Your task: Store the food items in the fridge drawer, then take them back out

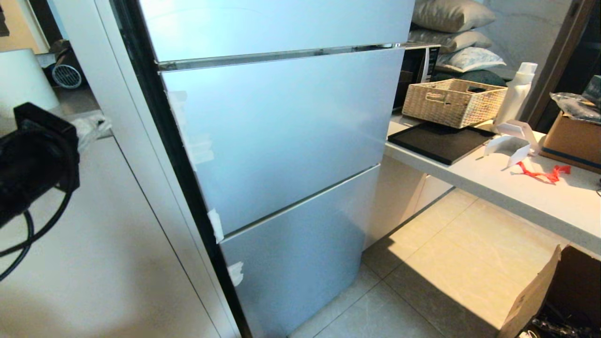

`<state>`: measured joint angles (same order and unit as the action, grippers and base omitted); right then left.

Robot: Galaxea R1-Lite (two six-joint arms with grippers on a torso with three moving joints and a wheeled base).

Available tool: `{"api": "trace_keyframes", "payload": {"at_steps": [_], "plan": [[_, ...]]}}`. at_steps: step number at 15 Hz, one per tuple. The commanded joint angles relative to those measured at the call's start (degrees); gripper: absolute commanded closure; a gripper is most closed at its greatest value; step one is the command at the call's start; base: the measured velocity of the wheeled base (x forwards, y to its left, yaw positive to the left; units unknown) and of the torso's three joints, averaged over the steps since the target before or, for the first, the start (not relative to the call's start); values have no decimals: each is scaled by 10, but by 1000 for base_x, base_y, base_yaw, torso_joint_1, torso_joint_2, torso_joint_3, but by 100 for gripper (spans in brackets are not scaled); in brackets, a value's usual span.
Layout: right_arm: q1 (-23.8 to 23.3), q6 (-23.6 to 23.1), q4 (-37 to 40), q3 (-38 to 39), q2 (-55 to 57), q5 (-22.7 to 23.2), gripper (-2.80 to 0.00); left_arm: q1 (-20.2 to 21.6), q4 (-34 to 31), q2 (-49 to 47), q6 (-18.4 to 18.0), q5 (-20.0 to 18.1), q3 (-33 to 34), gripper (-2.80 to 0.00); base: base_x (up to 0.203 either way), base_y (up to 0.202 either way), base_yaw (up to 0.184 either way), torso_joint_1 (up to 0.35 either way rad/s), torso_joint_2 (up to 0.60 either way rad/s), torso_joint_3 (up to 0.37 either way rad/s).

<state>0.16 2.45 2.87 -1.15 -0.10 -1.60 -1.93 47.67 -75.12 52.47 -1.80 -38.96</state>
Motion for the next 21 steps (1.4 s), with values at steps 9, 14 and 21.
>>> {"api": "trace_keyframes", "payload": {"at_steps": [9, 14, 21], "plan": [[0, 0, 0, 0, 2, -1, 0, -66, 8, -154, 18, 59, -117, 0, 0, 0, 0, 0, 0, 0], [0, 0, 0, 0, 1, 0, 0, -80, 10, -187, 19, 84, -150, 0, 0, 0, 0, 0, 0, 0], [0, 0, 0, 0, 2, 0, 0, -115, 13, -169, 41, 84, -135, 0, 0, 0, 0, 0, 0, 0]]}}
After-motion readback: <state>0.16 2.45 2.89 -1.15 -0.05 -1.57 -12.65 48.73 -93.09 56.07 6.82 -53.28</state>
